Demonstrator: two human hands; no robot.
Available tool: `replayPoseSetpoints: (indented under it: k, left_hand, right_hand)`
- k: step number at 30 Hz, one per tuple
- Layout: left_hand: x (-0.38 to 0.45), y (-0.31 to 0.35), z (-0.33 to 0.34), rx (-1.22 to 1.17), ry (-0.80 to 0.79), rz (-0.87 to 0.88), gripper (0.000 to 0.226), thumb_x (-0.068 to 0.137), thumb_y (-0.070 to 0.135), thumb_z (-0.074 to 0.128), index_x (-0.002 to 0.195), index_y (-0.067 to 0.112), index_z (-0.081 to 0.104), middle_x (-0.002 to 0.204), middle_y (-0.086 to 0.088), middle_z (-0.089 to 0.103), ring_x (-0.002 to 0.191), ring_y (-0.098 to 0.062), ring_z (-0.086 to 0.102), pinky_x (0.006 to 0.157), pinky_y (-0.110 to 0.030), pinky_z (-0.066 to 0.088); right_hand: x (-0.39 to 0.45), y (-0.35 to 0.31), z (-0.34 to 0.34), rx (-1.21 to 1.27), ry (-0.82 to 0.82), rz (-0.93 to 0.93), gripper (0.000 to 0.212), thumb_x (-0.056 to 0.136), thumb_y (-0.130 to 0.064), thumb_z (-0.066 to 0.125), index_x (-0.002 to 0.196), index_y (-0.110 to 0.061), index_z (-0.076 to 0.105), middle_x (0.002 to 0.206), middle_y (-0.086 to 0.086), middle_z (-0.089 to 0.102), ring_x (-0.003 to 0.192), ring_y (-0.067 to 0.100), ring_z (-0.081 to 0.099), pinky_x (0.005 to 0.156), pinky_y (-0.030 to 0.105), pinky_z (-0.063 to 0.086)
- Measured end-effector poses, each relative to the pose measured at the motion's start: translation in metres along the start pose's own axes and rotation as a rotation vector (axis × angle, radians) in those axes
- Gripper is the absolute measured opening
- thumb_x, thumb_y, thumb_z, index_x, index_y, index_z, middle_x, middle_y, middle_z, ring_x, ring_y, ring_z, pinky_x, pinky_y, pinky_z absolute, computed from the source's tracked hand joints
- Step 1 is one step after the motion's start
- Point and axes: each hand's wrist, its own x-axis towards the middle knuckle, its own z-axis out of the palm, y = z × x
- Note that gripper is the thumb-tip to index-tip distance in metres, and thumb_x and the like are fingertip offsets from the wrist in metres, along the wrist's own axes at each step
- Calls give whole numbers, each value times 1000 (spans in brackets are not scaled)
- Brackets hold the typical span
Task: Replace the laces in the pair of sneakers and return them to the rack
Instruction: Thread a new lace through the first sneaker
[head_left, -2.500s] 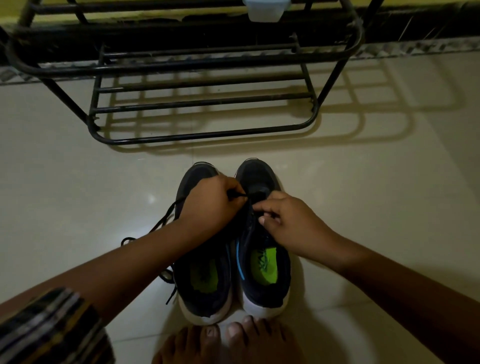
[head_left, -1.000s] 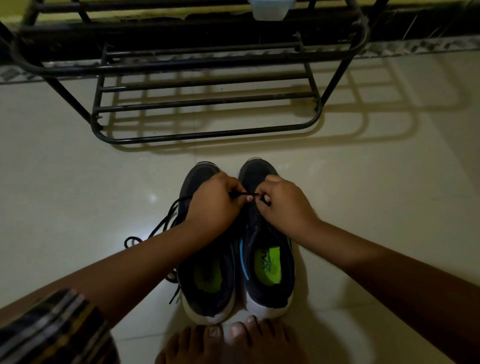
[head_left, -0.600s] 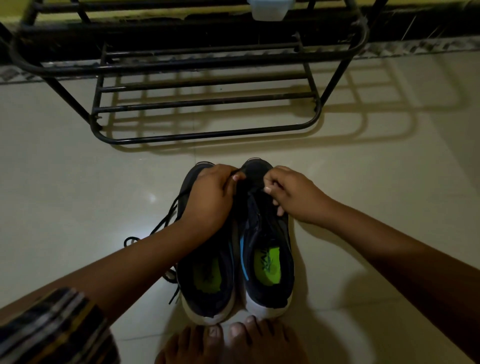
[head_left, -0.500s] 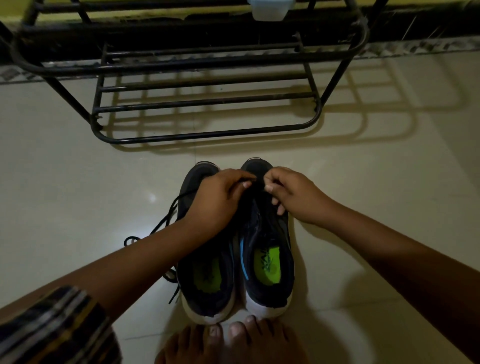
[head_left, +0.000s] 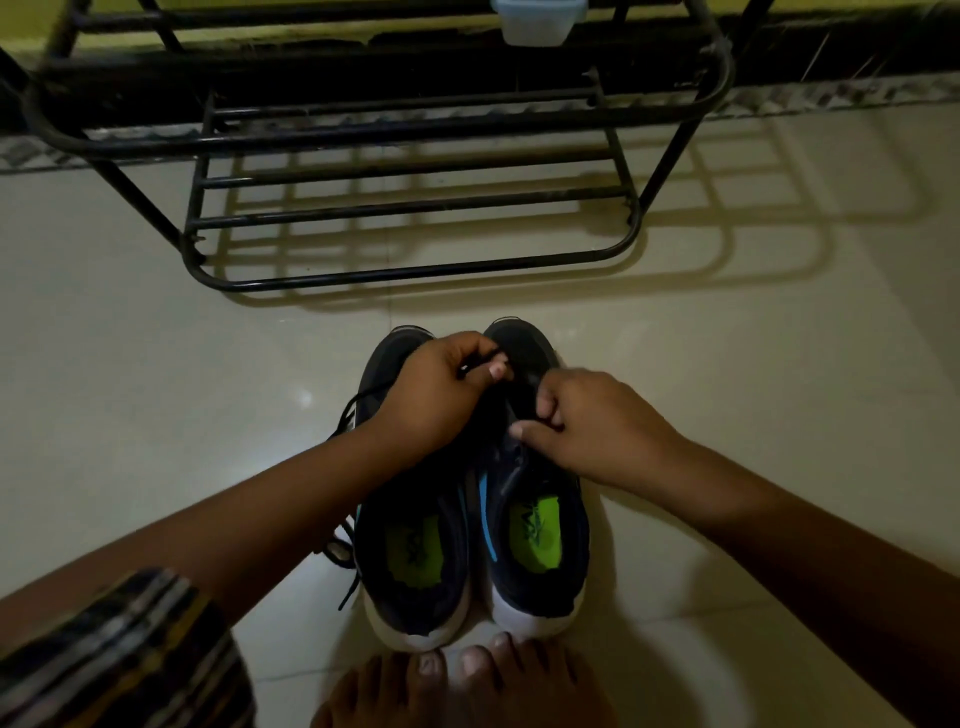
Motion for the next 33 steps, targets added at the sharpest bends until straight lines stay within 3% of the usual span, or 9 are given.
replayPoseSetpoints:
  k: [3, 6, 8, 10, 12, 16, 23, 28, 33]
  left_hand:
    - [3, 11, -7, -248, 129, -75, 16, 97, 13, 48, 88, 12, 62, 62, 11, 61, 45, 2, 45, 52, -13, 39]
    - [9, 25, -20, -324, 204, -80, 12, 97, 10, 47, 95, 10, 59, 82, 2, 63, 44, 7, 49, 52, -7, 39]
    - [8, 27, -21, -259, 129, -69, 10, 93, 6, 53, 91, 7, 63, 81, 1, 65, 51, 9, 55, 56, -5, 42]
    - [5, 19, -16, -172, 51, -90, 10, 89, 9, 62, 82, 14, 68, 78, 2, 69, 68, 0, 63, 70, -16, 49]
    - [1, 9, -9, -16, 8, -96, 7, 86, 18, 67, 81, 22, 71, 78, 7, 70, 74, -3, 65, 75, -22, 51]
    - [-5, 7, 1, 309, -4, 6, 5, 83, 29, 69, 86, 30, 73, 84, 14, 68, 77, 1, 60, 71, -16, 46]
    - [2, 16, 13, 439, -10, -2, 9, 82, 28, 69, 89, 24, 75, 89, 9, 70, 83, -11, 64, 74, -25, 49]
    - [1, 19, 21, 502, 34, 8, 11, 83, 25, 66, 90, 24, 74, 72, 18, 44, 85, -12, 58, 69, -20, 39]
    - [3, 14, 27, 436, 42, -13, 9, 82, 20, 68, 89, 21, 75, 71, 22, 41, 81, -5, 49, 71, -18, 36]
  right_hand:
    - [-6, -6, -5, -139, -58, 20, 32, 80, -45, 64, 81, -13, 58, 82, 6, 64, 78, 24, 60, 68, 35, 51]
    - [-3, -3, -6, -50, -86, 17, 29, 77, -31, 68, 80, -3, 67, 79, 11, 68, 74, 23, 63, 68, 35, 53]
    - [-1, 5, -9, 72, -89, 58, 17, 77, -19, 68, 78, -2, 70, 73, 8, 68, 70, 18, 64, 65, 28, 52]
    - [-3, 12, -10, 252, -68, 117, 5, 78, -8, 67, 76, -7, 72, 66, -2, 65, 62, 9, 61, 56, 19, 48]
    - [-7, 20, -6, 448, -46, 165, 10, 80, -3, 66, 75, -10, 71, 64, -2, 64, 56, 8, 60, 50, 15, 45]
    - [-13, 29, 2, 635, -15, 194, 12, 85, -2, 63, 77, -9, 68, 62, 4, 60, 52, 8, 53, 45, 13, 39]
    - [-16, 35, 6, 712, 16, 144, 18, 85, 2, 61, 76, -13, 67, 59, -2, 60, 47, -2, 52, 47, 10, 39]
    - [-17, 40, 11, 677, 33, 92, 25, 85, -1, 63, 73, -22, 66, 63, -12, 64, 63, -1, 59, 65, 15, 47]
    - [-17, 38, 13, 512, 95, 22, 14, 85, -6, 63, 83, -20, 68, 75, -10, 65, 71, 5, 62, 70, 15, 49]
